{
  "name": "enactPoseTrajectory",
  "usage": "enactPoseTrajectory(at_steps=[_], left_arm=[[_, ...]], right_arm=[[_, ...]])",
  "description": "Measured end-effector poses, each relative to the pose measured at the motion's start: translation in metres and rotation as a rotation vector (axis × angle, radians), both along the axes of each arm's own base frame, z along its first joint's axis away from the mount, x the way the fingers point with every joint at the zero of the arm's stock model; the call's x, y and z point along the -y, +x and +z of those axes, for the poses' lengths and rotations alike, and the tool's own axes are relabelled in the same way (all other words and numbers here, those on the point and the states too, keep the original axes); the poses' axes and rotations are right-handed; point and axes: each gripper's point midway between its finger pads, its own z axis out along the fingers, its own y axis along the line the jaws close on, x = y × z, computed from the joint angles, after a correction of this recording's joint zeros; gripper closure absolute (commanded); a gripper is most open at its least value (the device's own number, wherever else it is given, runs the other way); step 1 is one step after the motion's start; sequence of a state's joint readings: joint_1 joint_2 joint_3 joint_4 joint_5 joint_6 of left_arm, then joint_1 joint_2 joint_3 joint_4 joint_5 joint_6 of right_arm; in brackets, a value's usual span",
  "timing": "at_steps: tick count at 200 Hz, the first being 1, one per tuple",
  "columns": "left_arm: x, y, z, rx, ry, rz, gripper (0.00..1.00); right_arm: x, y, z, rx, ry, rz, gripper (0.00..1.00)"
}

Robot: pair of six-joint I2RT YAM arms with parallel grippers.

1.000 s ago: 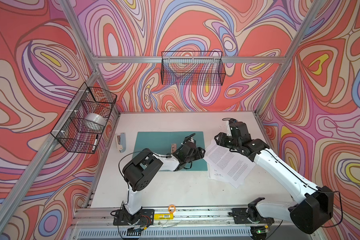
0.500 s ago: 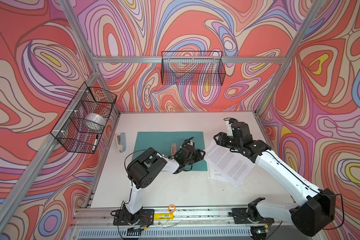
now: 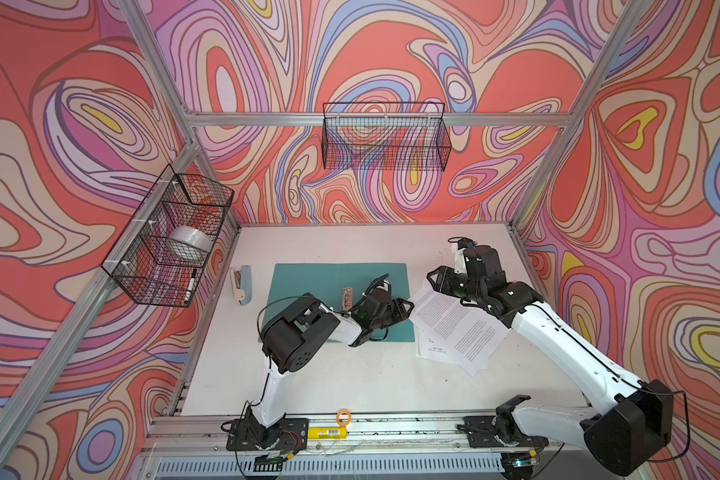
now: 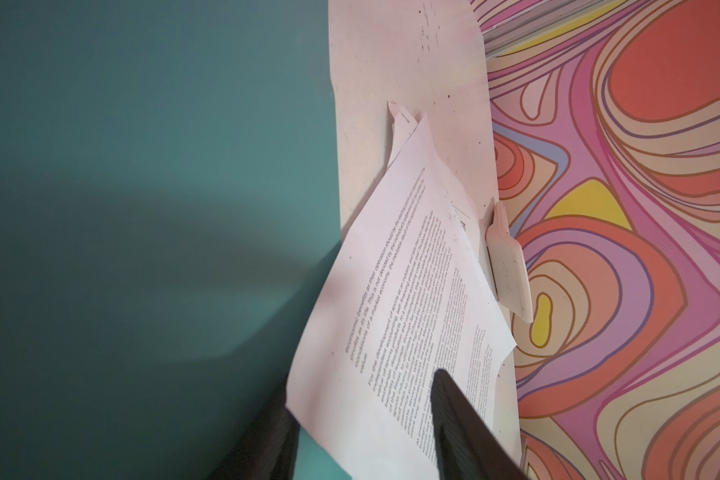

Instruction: Put the files into the folder

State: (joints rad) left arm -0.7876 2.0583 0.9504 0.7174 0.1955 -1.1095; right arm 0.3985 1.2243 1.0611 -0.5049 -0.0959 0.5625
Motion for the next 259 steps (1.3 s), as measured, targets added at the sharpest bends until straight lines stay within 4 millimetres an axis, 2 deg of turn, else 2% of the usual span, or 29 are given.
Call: enactPoseTrajectory(at_steps=[47,104,117,130,142,186,207,226,259], left_arm=[[0.007,0.005,-0.002,-0.011,-0.021,0.002,0.56],[0.014,0.011,-0.007,-0.023,-0.032,0.005,0.72],[0.015,0.012,-0.008,-0.026,-0.035,0.004,0.79],[0.016,0.012,-0.009,-0.029,-0.034,0.003,0.94],[0.015,0.011,-0.011,-0.034,-0.029,0.004,1.0],[0.017,0.011,-0.003,-0.012,-0.015,-0.021,1.0],[0.02,0.008,0.018,0.027,-0.023,-0.06,1.0],[0.022,0.005,0.052,0.082,-0.023,-0.1,1.0],[0.014,-0.002,0.139,0.236,0.006,-0.152,1.0]], right_arm=[[-0.001,0.0,0.0,-0.001,0.003,0.004,0.53],[0.0,-0.002,0.005,0.013,0.009,0.004,0.54],[0.0,-0.003,0.007,0.016,0.01,0.004,0.54],[0.001,-0.003,0.008,0.019,0.012,0.004,0.54],[0.001,-0.004,0.01,0.024,0.013,0.003,0.54],[0.004,-0.004,0.011,0.031,0.006,-0.004,0.54],[0.01,-0.001,0.011,0.034,0.003,-0.017,0.52],[0.021,0.006,0.01,0.032,0.005,-0.037,0.49],[0.045,0.027,0.002,0.038,0.078,-0.075,0.45]])
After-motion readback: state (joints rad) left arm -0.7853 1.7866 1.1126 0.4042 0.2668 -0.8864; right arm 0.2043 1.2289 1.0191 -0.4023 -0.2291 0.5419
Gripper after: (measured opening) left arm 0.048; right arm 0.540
